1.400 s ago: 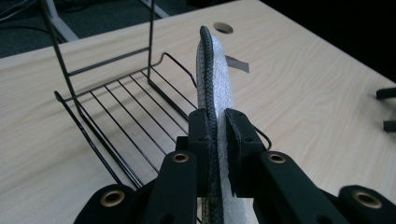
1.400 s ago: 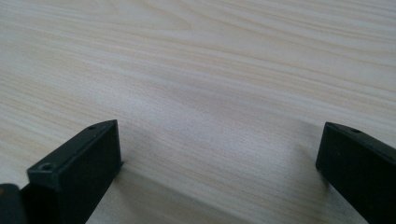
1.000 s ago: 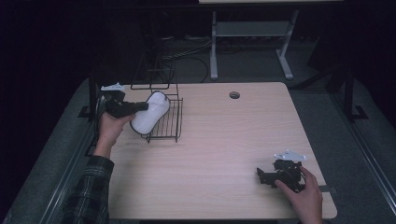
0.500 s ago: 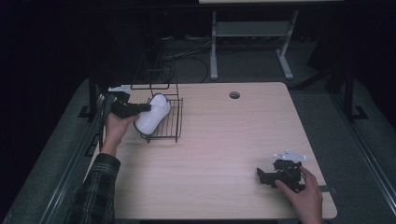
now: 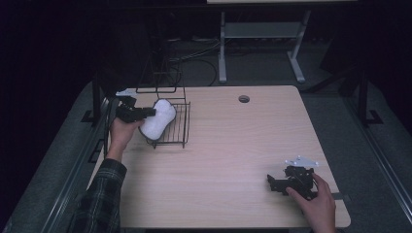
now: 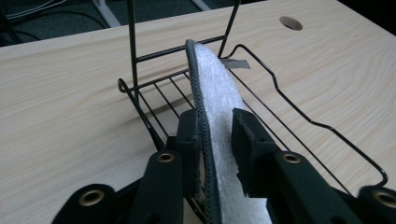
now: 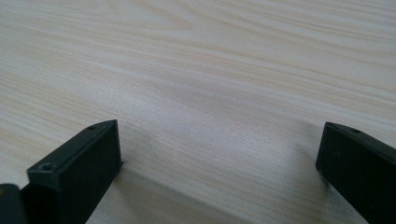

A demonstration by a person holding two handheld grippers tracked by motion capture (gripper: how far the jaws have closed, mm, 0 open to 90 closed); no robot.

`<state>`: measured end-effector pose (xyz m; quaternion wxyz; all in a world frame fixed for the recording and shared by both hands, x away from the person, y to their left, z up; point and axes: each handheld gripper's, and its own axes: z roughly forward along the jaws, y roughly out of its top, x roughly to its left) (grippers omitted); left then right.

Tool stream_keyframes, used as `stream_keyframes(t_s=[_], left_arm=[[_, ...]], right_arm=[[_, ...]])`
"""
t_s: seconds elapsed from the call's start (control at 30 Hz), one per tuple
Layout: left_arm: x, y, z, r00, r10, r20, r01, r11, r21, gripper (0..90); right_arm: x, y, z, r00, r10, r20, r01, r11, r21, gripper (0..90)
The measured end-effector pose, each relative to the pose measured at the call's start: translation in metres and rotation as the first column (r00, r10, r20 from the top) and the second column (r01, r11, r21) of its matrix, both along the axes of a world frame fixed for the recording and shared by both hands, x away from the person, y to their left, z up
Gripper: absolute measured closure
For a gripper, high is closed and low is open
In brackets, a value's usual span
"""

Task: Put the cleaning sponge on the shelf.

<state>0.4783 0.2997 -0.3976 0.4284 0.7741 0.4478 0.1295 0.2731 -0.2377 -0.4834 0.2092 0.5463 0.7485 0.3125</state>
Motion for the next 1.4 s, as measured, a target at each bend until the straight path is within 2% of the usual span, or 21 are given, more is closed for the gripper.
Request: stream_keyframes(t_s=[0.17,0.3,0.4,0.5,0.63,0.73,1.0,1.13,1.3,1.4], left_arm=[[0.000,0.002,0.000,1.0000,0.006,0.000,-0.006,0.9997,0.025,61.3],[-0.001,0.003,0.001,0.9999,0.008,0.012,-0.008,0.9995,0.031,58.5],[-0.003,0.002,0.002,1.0000,0.001,0.009,-0.001,0.9986,0.053,59.0],[-0.005,0.000,0.003,0.9999,-0.012,0.000,0.012,0.9981,0.061,63.6],[-0.009,-0.004,0.004,0.9990,-0.044,0.002,0.044,0.9970,0.063,80.3],[-0.013,-0.009,0.002,0.9980,-0.062,-0.014,0.063,0.9961,0.062,89.7],[-0.018,-0.020,-0.011,0.9951,-0.092,-0.037,0.095,0.9910,0.095,89.8],[-0.018,-0.027,-0.019,0.9934,-0.102,-0.054,0.108,0.9858,0.129,89.8],[-0.018,-0.029,-0.022,0.9939,-0.098,-0.051,0.103,0.9886,0.110,89.9],[-0.018,-0.031,-0.021,0.9924,-0.110,-0.056,0.115,0.9868,0.113,89.9]], right_arm=[[0.000,0.000,0.000,1.0000,0.000,0.000,0.000,1.000,0.000,0.0],[0.000,0.000,0.000,1.0000,0.000,0.000,0.000,1.000,0.000,0.0],[0.000,0.000,0.000,1.0000,0.000,0.000,0.000,1.000,0.000,0.0],[0.000,0.000,0.000,1.0000,0.000,0.000,0.000,1.000,0.000,0.0],[0.000,0.000,0.000,1.0000,0.000,0.000,0.000,1.000,0.000,0.0],[0.000,0.000,0.000,1.0000,0.000,0.000,0.000,1.000,0.000,0.0],[0.000,0.000,0.000,1.0000,0.000,0.000,0.000,1.000,0.000,0.0],[0.000,0.000,0.000,1.0000,0.000,0.000,0.000,1.000,0.000,0.0],[0.000,0.000,0.000,1.0000,0.000,0.000,0.000,1.000,0.000,0.0],[0.000,0.000,0.000,1.0000,0.000,0.000,0.000,1.000,0.000,0.0]])
